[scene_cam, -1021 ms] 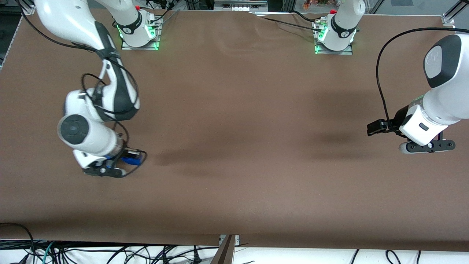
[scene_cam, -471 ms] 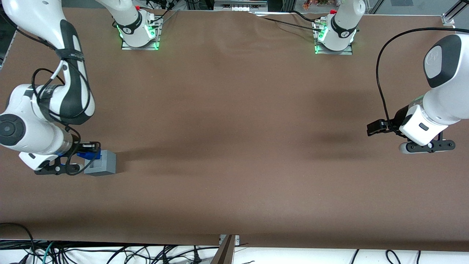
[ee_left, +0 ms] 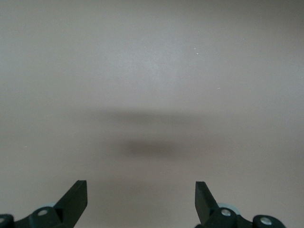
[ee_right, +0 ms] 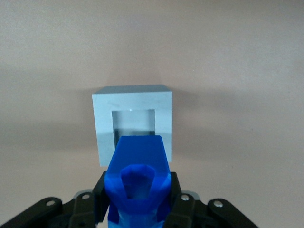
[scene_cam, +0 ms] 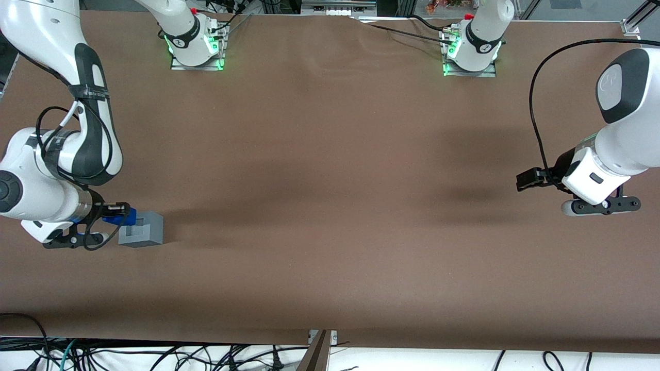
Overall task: Insert blue part into gray base with right arm
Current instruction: 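Lower the blue part into the gray base's square hole, then open the right gripper and raise it off the blue part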
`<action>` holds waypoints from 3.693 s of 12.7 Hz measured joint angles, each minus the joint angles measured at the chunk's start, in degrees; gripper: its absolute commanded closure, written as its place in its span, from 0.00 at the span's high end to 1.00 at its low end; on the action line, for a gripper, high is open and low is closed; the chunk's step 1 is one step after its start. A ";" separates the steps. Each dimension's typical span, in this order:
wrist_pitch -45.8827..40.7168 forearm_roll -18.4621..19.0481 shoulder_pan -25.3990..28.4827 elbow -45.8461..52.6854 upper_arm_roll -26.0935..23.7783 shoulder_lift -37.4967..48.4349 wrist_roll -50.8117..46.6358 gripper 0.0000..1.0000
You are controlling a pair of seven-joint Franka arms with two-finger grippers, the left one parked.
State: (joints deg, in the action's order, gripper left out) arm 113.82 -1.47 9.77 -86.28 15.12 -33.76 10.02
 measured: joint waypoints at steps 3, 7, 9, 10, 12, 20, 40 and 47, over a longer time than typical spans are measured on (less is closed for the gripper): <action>2.15 -0.02 0.13 0.00 -0.17 -1.10 0.03 0.24; 3.45 -0.05 0.13 0.01 -0.17 -1.71 1.26 0.24; 3.73 -0.48 0.13 0.01 -0.36 -1.70 1.45 0.24; 3.95 -0.73 0.14 0.01 -0.58 -1.72 1.47 0.24; 4.04 -0.82 0.15 0.02 -0.65 -1.73 1.48 0.24; 5.94 -1.75 -0.32 0.00 -0.64 -3.14 1.49 0.25; -5.28 -3.39 3.62 5.88 -0.98 7.56 0.97 1.00; -4.08 2.89 2.36 5.94 -4.27 13.91 0.59 1.00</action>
State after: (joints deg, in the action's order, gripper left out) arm 109.74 1.41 12.13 -80.33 10.85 -19.84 10.61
